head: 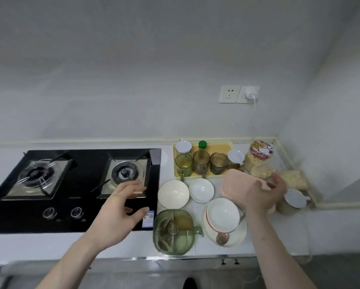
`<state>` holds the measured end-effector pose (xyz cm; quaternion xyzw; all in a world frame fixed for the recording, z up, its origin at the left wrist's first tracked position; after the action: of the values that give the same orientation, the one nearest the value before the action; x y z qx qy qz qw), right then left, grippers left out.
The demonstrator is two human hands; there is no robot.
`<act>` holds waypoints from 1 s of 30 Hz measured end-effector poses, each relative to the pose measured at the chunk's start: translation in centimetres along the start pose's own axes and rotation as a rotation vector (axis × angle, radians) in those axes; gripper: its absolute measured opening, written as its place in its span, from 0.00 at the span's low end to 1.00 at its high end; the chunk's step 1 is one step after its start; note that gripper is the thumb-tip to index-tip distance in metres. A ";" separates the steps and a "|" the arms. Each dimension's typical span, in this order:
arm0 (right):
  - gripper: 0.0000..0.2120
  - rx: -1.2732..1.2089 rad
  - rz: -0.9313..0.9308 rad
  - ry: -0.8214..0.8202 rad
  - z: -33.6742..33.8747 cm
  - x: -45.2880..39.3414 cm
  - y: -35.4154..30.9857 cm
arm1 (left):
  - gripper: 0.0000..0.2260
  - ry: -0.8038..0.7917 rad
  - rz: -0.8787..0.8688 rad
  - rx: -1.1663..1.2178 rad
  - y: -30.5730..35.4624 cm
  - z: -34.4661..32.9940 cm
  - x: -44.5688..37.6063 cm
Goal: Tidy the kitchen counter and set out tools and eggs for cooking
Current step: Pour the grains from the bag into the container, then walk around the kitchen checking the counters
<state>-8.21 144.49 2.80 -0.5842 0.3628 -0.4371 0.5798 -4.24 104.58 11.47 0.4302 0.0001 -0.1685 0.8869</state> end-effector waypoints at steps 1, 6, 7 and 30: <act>0.23 0.024 0.014 -0.122 -1.1 3.2 -1.1 | 0.21 0.038 0.014 -0.004 -0.4 1.3 1.8; 0.19 0.153 0.044 -0.773 -4.2 20.3 -4.5 | 0.21 0.192 0.113 -0.025 -2.6 7.2 11.3; 0.19 0.193 0.057 -0.920 -4.3 24.2 -5.0 | 0.21 0.223 0.139 -0.029 -3.1 8.5 13.6; 0.20 0.449 0.622 -2.462 4.8 83.7 -3.9 | 0.19 1.088 0.823 -0.276 -5.6 25.0 66.0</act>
<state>25.60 68.62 14.48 -0.3819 -0.3687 0.4882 0.6927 52.75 62.56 13.34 0.3020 0.3029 0.4223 0.7992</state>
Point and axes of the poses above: each hand's wrist, its own x-axis away from the middle knuckle, its own z-axis out of the back of the hand, y = z × x, the point moved 2 cm from there along -x, towards the middle knuckle, and after that the axes turned 10 degrees about -z, right-handed, at the moved point
